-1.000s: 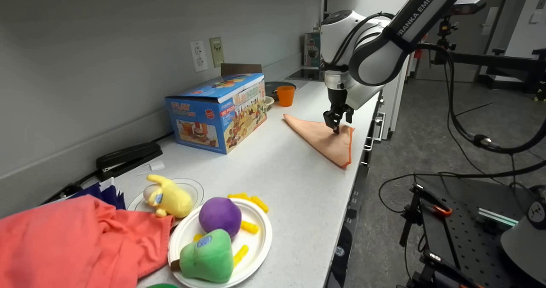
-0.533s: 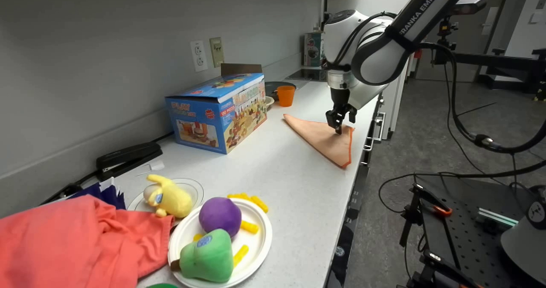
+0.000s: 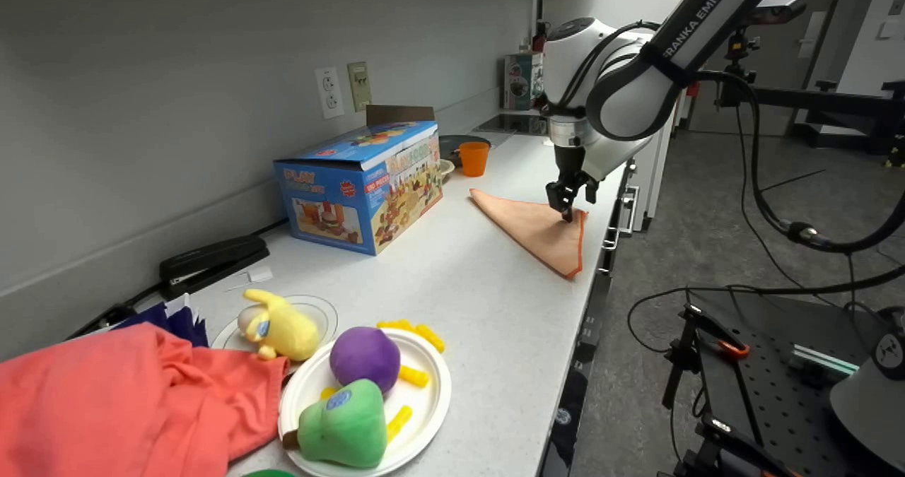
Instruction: Unfold the cloth
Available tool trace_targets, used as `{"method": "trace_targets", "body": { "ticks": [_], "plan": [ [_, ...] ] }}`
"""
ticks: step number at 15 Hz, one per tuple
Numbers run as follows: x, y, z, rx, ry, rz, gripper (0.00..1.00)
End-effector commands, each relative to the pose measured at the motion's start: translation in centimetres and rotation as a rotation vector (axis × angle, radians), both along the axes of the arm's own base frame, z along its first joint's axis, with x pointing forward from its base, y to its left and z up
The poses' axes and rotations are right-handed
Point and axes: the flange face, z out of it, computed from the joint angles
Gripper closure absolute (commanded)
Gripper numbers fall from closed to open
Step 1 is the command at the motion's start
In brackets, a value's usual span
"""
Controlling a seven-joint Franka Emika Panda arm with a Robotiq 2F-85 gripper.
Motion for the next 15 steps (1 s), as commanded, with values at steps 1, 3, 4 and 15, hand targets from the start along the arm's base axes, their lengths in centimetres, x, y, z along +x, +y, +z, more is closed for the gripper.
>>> {"method": "trace_targets", "body": {
  "ticks": [1,3,4,15],
  "plan": [
    [-0.5,-0.1,0.1,0.012,-0.006,-0.015,0.58],
    [-0.4,0.1,0.3,0.009,-0.006,-0.01,0.73],
    [-0.5,0.0,0.4,0.007,-0.006,-0.007,0.82],
    [-0.9,-0.1,2.4,0.015,-0.045,0.01,1.0]
  ]
}}
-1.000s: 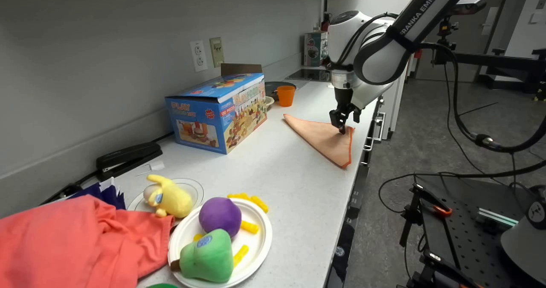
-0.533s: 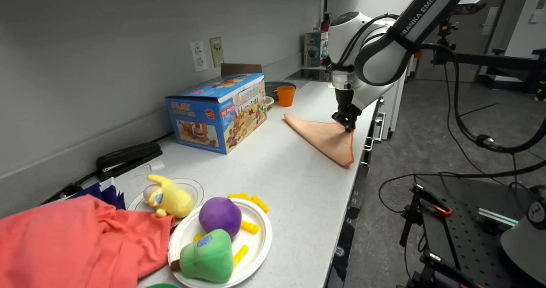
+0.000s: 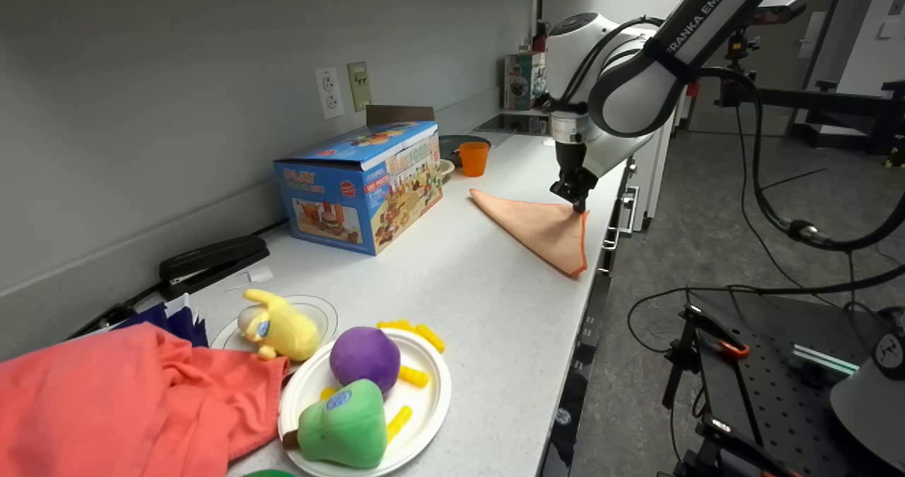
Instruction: Unfold the cloth
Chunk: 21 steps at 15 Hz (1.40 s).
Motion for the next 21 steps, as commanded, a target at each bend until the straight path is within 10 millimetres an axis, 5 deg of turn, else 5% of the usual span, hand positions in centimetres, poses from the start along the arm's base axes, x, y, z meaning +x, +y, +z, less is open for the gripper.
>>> {"method": "trace_targets", "body": {
  "ticks": [1,6,16,21],
  "plan": [
    [-0.8,0.0,2.2,0.015,-0.044,0.018,1.0],
    [1.0,3.0,5.7,0.001,-0.127,0.089,1.0],
    [9.0,15.6,13.3,0.146,-0.345,0.227,1.0],
    [12.4,21.6,14.4,0.176,-0.358,0.314,1.0]
  ]
}}
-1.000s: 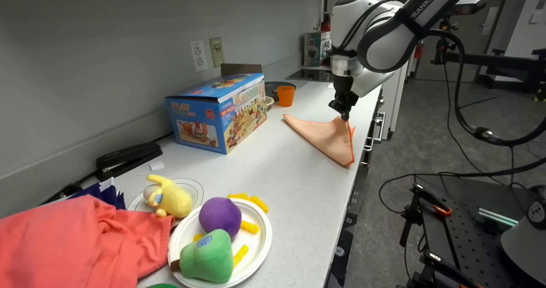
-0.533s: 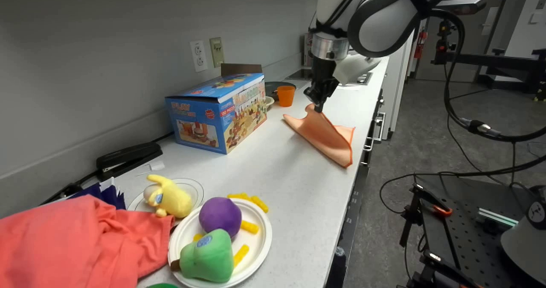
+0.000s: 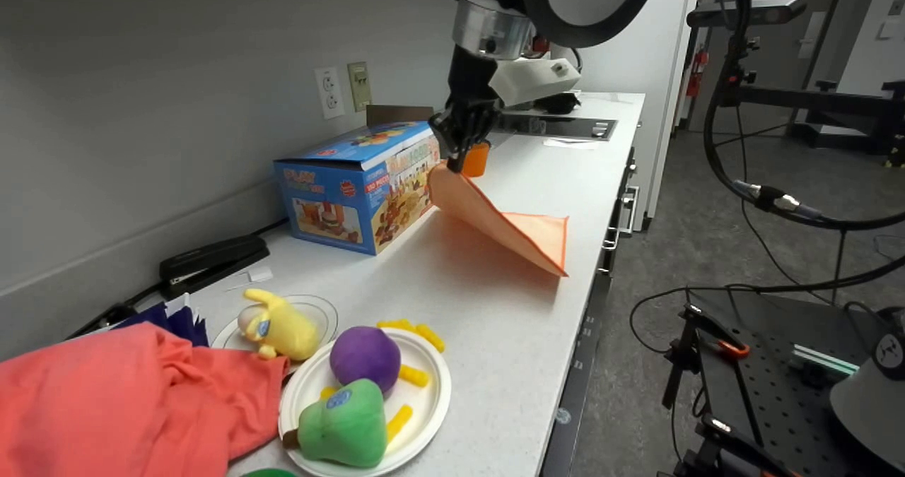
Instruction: Unfold the cloth
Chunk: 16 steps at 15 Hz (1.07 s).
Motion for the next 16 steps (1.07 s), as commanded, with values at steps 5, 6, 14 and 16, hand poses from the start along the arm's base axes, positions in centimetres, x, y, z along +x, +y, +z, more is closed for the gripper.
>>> {"method": "trace_targets", "body": {
  "ticks": [5,6,14,16],
  "plan": [
    [3.8,5.1,-2.6,-0.012,0.073,0.11,0.57],
    [4.1,4.9,-2.9,-0.01,0.082,0.11,0.5],
    [4.0,0.1,-3.9,0.023,0.098,0.029,0.0],
    [4.5,-2.0,-5.2,0.066,0.127,-0.044,0.0]
  ]
}}
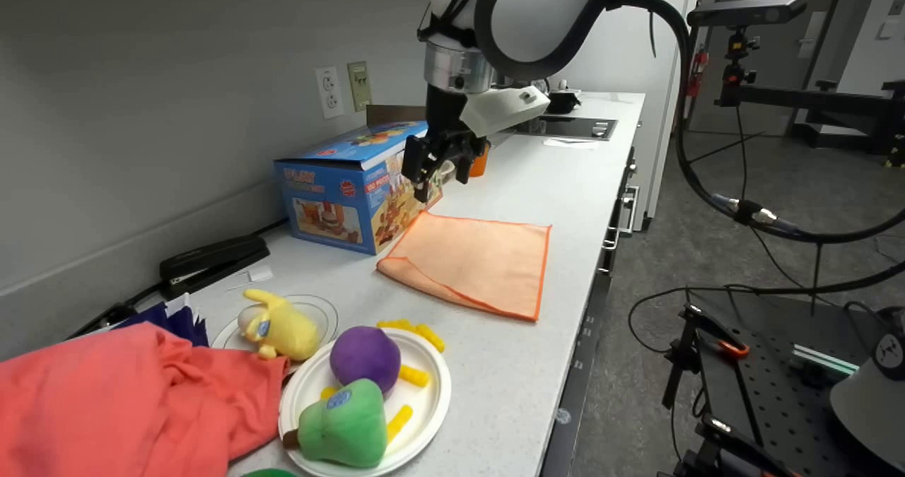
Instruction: Unfold the cloth
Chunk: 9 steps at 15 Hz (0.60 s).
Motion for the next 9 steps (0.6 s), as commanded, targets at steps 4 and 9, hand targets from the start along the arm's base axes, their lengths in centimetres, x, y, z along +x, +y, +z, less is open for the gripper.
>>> {"method": "trace_targets", "body": {
  "ticks": [4,9],
  "plan": [
    [1.9,-5.7,-4.4,0.043,0.121,-0.122,0.0],
    [0.6,-5.0,-4.2,0.026,0.093,-0.116,0.0]
  ]
}}
